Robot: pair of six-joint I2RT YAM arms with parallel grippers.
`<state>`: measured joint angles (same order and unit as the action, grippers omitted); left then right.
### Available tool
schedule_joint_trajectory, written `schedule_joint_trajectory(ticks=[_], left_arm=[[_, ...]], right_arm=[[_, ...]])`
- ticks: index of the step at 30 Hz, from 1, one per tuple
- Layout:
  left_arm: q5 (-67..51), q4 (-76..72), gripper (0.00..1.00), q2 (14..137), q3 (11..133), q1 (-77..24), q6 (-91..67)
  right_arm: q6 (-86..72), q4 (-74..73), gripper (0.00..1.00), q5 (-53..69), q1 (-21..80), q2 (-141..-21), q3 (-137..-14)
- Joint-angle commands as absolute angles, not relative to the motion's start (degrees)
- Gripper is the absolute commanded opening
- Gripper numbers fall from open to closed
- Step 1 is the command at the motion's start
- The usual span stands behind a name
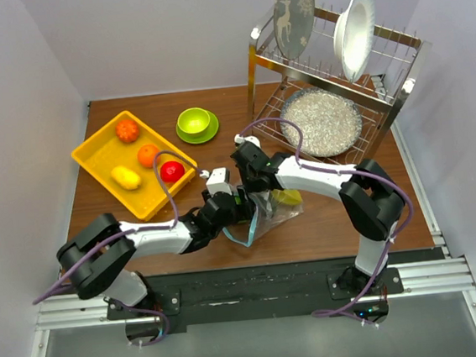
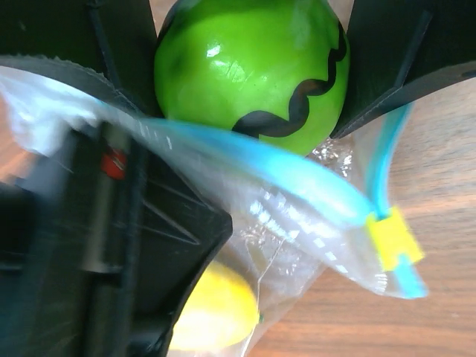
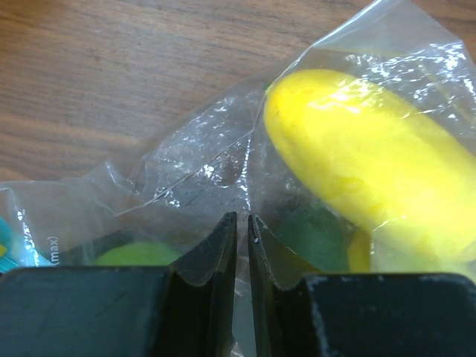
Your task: Open the zip-top bag and remove the fake food
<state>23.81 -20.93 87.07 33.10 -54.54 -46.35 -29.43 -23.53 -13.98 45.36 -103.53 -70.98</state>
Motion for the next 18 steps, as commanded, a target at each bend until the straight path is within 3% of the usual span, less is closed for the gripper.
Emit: schedule_joint_trajectory(ticks=[1, 3, 18], left_arm=[[24.17, -17.76, 0.40, 80.52, 32.34, -54.49, -47.37], [23.74, -14.78, 0.35, 78.59, 32.34, -54.49, -47.99], [25.05, 3.16, 0.30, 57.77, 26.45, -53.27, -53.26]], right_arm=[[-30.14, -19.09, 0.16, -14.15, 42.81, -100.72, -68.73], [-30.58, -17.67, 0.15, -13.01, 41.75, -100.46, -67.68], [-32.26, -12.83, 0.15, -10.81, 39.99, -98.35, -65.48]])
